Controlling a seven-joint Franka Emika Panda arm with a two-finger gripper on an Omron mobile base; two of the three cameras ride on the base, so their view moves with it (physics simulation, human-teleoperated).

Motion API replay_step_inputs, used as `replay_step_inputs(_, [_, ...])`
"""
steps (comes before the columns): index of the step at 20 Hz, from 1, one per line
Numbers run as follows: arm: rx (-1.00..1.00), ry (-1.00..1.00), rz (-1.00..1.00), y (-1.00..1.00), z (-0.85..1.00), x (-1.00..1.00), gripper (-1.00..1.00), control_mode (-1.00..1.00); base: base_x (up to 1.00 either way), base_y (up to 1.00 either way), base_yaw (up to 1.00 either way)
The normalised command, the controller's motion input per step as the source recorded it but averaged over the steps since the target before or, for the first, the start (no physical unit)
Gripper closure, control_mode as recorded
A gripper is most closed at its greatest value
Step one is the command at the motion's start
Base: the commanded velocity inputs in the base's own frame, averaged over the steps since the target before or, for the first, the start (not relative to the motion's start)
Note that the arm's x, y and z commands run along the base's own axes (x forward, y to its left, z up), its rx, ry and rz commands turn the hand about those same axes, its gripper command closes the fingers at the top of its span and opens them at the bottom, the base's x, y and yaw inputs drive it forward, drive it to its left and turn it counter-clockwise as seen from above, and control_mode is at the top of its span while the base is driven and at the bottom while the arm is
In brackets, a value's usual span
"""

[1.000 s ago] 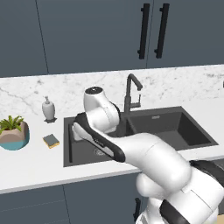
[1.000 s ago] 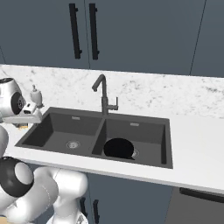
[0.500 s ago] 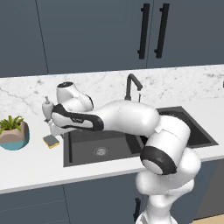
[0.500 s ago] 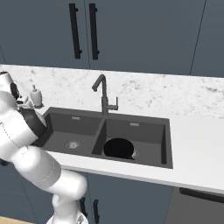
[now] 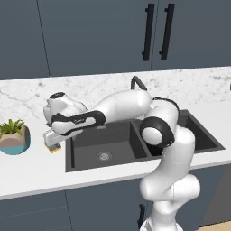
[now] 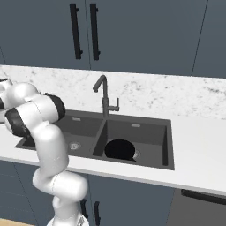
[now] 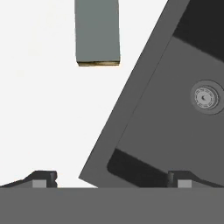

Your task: Pick the pan and sponge and place them into the sink. Then turn on the water.

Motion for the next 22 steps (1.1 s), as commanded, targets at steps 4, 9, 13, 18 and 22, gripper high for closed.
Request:
replay_step_inputs(4, [0.0, 0.01, 0.02, 0.33, -0.36, 0.51, -1.0, -1.0, 0.0, 0.0, 0.0])
replay_step_inputs(9, [0.0, 0.02, 0.0, 0.36, -0.18, 0.55, -1.0, -1.0, 0.0, 0.0, 0.0])
replay_step_inputs(13, [0.0, 0.01, 0.0, 0.31, -0.28, 0.47, -1.0, -1.0, 0.0, 0.0, 0.0])
replay_step_inputs(18, [0.0, 0.0, 0.0, 0.0, -0.32, 0.24, -1.0, -1.0, 0.0, 0.0, 0.0])
replay_step_inputs(22, [0.0, 0.01, 0.0, 0.0, -0.37, 0.28, -1.0, -1.0, 0.0, 0.0, 0.0])
